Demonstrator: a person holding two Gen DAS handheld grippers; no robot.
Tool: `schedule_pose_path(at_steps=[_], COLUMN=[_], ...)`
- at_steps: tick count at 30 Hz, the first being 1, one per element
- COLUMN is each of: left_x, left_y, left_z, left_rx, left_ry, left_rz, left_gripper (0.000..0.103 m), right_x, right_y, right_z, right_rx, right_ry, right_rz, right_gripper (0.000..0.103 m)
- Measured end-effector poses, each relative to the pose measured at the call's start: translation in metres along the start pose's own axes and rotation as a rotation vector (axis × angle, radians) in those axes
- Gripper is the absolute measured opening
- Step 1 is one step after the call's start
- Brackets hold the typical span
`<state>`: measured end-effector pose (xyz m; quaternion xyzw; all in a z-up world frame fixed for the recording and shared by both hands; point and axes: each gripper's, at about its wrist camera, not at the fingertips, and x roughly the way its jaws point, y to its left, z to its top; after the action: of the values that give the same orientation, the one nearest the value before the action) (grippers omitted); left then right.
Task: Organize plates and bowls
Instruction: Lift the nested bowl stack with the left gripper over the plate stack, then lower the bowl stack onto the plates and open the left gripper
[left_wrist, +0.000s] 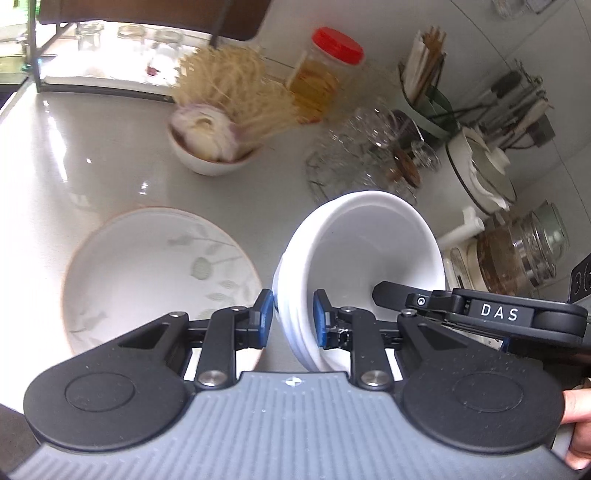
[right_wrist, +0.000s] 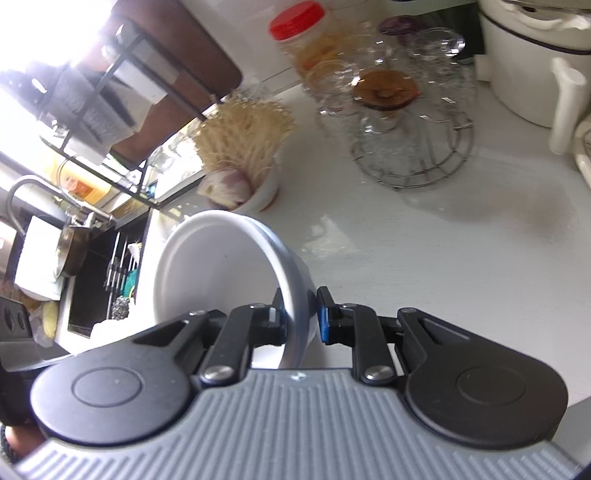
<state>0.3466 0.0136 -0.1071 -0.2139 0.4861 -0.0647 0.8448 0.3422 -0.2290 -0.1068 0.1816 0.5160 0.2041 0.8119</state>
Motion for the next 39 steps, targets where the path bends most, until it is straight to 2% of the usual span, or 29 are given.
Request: schedule_pose_path(at_steps=[9,15,30,39], left_x=[-0.008,-0.005,0.022,0.036], left_y=[0.042,0.064,0.122,0.123], left_z=[-0.004,-0.002,-0.006,-0.006], left_rx=[-0.060,-0.038,-0.092,-0.076], left_ry=[-0.010,-0.009,0.086,0.124], left_rz=[0.041,0.103,0.080,0.068], left_gripper=[0.026,0.026,0.026,0.026], right_x=[0.032,0.060,0.102,0.111], right_y=[0.030,0.046,0.060,0.055], right_z=[-0.005,-0.010,-0.029,-0.033], right_rx=[-0.062,-0.085,-0.040,-0.010], right_ry=[0.050,0.101,0.121,0.125], right_rz=[0.013,0.010,-0.047,-0.089], right_gripper=[0.019,0.019,0.019,0.019])
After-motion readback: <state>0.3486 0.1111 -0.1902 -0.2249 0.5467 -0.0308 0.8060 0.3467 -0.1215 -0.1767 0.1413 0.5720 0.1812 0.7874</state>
